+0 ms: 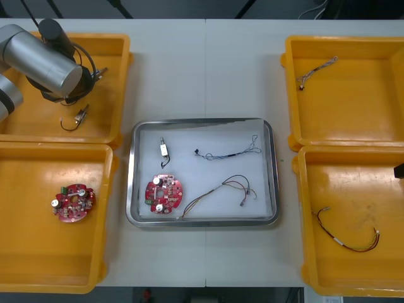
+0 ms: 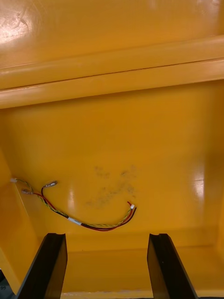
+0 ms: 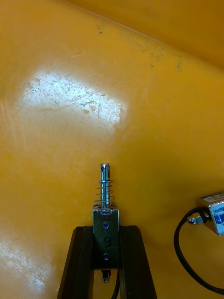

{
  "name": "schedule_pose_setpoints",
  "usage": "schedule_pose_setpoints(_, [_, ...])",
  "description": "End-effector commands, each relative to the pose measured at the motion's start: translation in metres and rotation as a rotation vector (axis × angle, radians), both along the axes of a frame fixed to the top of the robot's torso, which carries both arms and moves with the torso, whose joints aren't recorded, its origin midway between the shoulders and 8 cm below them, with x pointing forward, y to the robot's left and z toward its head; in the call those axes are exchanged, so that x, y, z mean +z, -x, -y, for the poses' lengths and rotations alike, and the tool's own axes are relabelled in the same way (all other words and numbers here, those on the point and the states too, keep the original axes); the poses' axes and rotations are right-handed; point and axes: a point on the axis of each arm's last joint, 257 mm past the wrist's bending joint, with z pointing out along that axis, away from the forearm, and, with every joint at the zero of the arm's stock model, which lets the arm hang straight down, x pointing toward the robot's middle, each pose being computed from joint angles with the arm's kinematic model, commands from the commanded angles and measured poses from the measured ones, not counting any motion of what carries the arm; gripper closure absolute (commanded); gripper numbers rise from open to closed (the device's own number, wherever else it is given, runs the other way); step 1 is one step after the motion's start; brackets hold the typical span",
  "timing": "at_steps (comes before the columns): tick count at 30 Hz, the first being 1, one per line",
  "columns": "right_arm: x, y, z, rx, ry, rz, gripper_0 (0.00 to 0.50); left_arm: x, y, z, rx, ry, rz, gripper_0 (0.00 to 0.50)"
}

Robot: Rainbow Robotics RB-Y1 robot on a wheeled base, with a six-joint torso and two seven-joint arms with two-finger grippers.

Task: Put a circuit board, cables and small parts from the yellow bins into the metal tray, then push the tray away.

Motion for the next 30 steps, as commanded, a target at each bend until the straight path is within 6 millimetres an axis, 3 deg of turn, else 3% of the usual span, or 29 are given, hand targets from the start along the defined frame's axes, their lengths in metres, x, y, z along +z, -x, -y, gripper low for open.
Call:
schedule_pose_setpoints(1, [0.013,0.002,0.01,-0.018,0.028,0.026,0.0,-0.013,0.003,0.007,0.009,0.009,0.001,0.5])
schedule_pose_setpoints(9, [0.013,0.002,0.01,-0.018,0.028,0.026,0.0,-0.004,0.006,0.001,0.024,-0.009,-0.014,0.5])
schedule_pose_setpoints(25, [0.013,0.002,0.01,-0.018,0.028,0.026,0.0,0.071,0.041,0.007,0.028,0.022,-0.108,0.5])
schedule_pose_setpoints(30, [0.013,0.002,0.01,-0.018,0.028,0.026,0.0,0.098,0.052,0.017,0.003,0.055,-0.132,0.5])
